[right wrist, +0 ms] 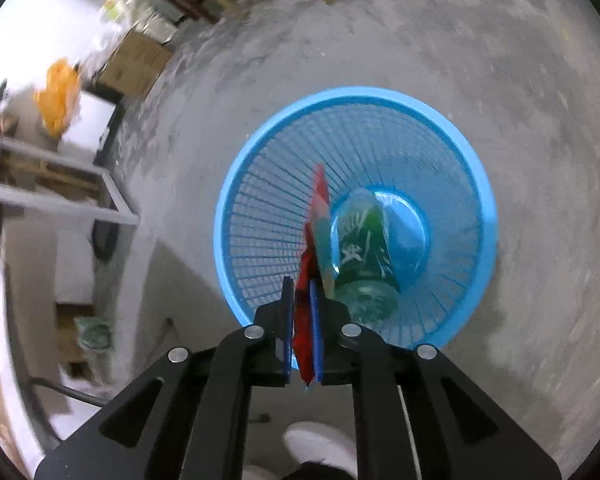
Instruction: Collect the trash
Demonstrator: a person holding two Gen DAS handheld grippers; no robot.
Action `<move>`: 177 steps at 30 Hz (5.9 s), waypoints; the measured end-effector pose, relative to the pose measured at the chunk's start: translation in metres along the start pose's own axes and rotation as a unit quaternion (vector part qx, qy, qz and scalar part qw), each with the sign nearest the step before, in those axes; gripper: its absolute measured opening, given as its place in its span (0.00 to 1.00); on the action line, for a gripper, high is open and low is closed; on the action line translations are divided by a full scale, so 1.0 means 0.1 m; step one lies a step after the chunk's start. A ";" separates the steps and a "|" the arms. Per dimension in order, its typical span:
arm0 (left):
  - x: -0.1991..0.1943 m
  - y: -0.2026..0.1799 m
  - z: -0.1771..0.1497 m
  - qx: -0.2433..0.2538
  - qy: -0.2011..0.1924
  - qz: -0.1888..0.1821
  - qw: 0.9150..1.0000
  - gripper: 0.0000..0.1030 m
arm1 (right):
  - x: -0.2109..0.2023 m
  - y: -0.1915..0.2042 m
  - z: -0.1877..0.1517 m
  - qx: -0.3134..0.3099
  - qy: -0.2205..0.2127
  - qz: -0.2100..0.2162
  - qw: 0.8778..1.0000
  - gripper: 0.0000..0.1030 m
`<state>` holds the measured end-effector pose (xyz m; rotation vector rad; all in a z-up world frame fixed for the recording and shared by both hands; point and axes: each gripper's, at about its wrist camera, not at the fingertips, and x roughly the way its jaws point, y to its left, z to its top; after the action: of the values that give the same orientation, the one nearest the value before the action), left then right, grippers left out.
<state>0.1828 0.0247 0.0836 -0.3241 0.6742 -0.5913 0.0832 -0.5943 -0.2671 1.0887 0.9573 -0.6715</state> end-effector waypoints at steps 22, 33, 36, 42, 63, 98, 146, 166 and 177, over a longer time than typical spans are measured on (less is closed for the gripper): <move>0.25 0.23 -0.20 -0.012 0.040 0.014 0.999 0.42 | 0.85 0.05 0.06 -0.105 0.049 -0.127 0.985 0.11; 0.27 0.22 -0.32 0.009 0.048 0.033 0.998 0.55 | -0.56 0.14 -0.22 -0.103 -0.020 -0.023 0.994 0.52; 0.21 0.20 -0.38 0.023 0.045 0.038 0.998 0.60 | -1.15 0.29 -0.38 -0.134 -0.057 -0.006 0.989 0.60; 0.02 0.11 -0.52 0.066 0.032 0.043 0.996 0.65 | -2.24 0.75 -0.90 -0.222 -0.134 0.051 0.964 0.64; -0.11 -0.05 -0.99 0.158 0.040 0.059 0.985 0.69 | -1.96 2.48 -2.72 -0.464 -0.006 0.172 0.869 0.73; 1.05 -0.70 -0.49 0.209 0.078 0.033 0.974 0.59 | -1.92 2.20 -2.47 -0.421 0.039 0.190 0.886 0.23; 0.26 -0.70 -0.59 0.239 0.087 0.029 0.967 0.00 | -1.99 2.16 -2.44 -0.409 0.016 0.170 0.896 0.23; -0.92 0.14 -0.90 0.093 0.129 0.058 0.986 0.00 | -2.50 2.33 -3.29 -0.477 0.043 0.221 0.850 0.23; -0.22 0.30 -1.27 0.105 0.151 0.097 0.978 0.00 | -2.10 2.51 -3.82 -0.526 0.075 0.163 0.832 0.23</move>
<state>0.0966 0.0501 -0.0133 0.0320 0.9143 -0.5238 0.0827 -0.1499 -0.0326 0.2778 1.0268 0.2646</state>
